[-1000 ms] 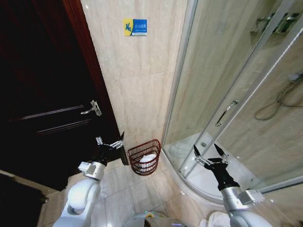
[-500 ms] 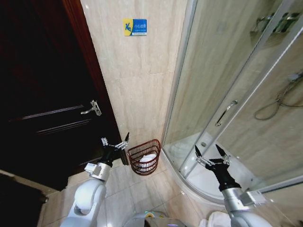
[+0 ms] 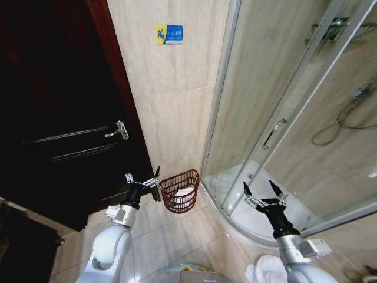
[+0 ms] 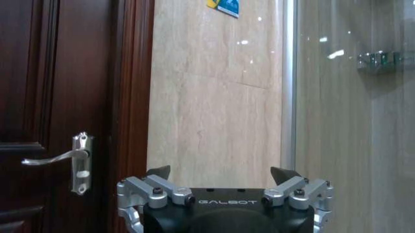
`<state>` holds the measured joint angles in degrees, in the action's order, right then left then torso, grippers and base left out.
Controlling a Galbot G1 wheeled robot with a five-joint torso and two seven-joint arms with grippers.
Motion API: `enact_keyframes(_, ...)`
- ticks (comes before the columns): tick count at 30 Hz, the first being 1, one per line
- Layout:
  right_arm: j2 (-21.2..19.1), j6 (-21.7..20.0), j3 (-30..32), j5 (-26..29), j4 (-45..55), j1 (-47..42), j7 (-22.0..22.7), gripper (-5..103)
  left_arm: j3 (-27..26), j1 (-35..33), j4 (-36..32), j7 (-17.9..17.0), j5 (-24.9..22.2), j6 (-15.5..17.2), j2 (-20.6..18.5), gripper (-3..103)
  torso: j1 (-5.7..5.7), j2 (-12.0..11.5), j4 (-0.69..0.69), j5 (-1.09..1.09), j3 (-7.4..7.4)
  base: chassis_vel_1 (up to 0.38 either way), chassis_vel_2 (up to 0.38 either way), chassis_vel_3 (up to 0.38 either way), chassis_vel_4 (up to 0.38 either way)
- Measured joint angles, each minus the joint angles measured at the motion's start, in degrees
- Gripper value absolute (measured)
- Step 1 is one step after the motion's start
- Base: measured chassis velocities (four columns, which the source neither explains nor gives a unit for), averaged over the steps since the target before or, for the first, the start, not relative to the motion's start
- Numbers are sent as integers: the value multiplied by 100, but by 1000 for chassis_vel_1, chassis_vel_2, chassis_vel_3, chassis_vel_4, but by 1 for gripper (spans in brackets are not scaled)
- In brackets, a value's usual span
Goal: Discard the used towel into the hamper.
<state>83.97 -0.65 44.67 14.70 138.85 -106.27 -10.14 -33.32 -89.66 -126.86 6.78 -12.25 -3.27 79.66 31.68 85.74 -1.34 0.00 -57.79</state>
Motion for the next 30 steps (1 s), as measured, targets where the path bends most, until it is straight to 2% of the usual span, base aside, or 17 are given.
enact_keyframes(23, 111, 93, -3, -2, -31, -15, 80, 100, 17, 39, 47, -9, 7, -158, 57, 100, 1, 0, 0, 0, 0, 33, -34, -36, 32)
enact_keyframes(30, 130, 147, -10, 10, -54, 3, 140, 100, 81, 71, 75, -11, 223, -140, 70, 100, 1, 0, 0, 0, 0, 0, 0, 0, 0)
